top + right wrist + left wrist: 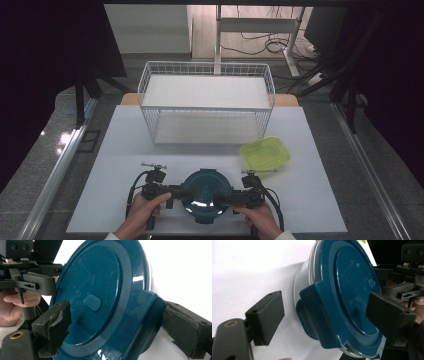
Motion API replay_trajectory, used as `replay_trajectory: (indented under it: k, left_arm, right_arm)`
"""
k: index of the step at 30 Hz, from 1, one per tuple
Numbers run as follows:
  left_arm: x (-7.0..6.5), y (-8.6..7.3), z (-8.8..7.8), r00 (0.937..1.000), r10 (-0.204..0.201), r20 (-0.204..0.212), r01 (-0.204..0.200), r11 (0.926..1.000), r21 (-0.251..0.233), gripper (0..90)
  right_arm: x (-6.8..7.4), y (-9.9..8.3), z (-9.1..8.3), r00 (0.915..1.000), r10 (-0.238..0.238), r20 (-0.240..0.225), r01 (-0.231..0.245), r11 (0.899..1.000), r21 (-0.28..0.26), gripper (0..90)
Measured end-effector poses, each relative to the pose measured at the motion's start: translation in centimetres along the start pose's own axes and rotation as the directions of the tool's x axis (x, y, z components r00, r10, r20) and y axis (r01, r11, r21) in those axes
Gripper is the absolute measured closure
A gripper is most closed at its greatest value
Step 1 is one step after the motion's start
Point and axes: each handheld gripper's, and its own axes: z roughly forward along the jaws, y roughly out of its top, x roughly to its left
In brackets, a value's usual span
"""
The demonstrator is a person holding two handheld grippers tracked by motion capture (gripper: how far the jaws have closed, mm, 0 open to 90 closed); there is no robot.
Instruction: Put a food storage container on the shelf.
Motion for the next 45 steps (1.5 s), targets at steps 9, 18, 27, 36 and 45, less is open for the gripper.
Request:
replay_trajectory:
  k: [9,18,27,36,45]
  left_arm:
    - [-0.2,-0.3,0.6,0.9983,-0.037,0.045,0.036,0.9989,0.029,24.9]
    - [-0.7,-0.4,0.4,0.9979,-0.062,0.018,0.062,0.9976,0.030,27.4]
    - [-1.5,-0.6,-0.3,0.9988,-0.049,-0.002,0.049,0.9987,0.012,32.1]
    - [-2.0,-0.6,-0.4,0.9987,-0.048,-0.017,0.048,0.9988,0.008,33.8]
    - [-2.3,-0.4,-0.7,0.9983,-0.046,-0.036,0.046,0.9989,-0.013,35.3]
  right_arm:
    - [-0.1,-0.2,0.0,0.9993,0.035,-0.011,-0.035,0.999,0.005,19.5]
    - [-0.4,-0.3,-0.6,0.9938,0.109,-0.023,-0.109,0.994,-0.024,29.0]
    - [-0.3,-0.5,-1.0,0.9890,0.145,-0.028,-0.147,0.988,-0.046,32.5]
    - [-0.1,-0.5,-1.3,0.9836,0.179,-0.023,-0.180,0.982,-0.056,34.6]
    - [0.4,-0.4,-1.4,0.9895,0.145,-0.004,-0.145,0.987,-0.067,34.8]
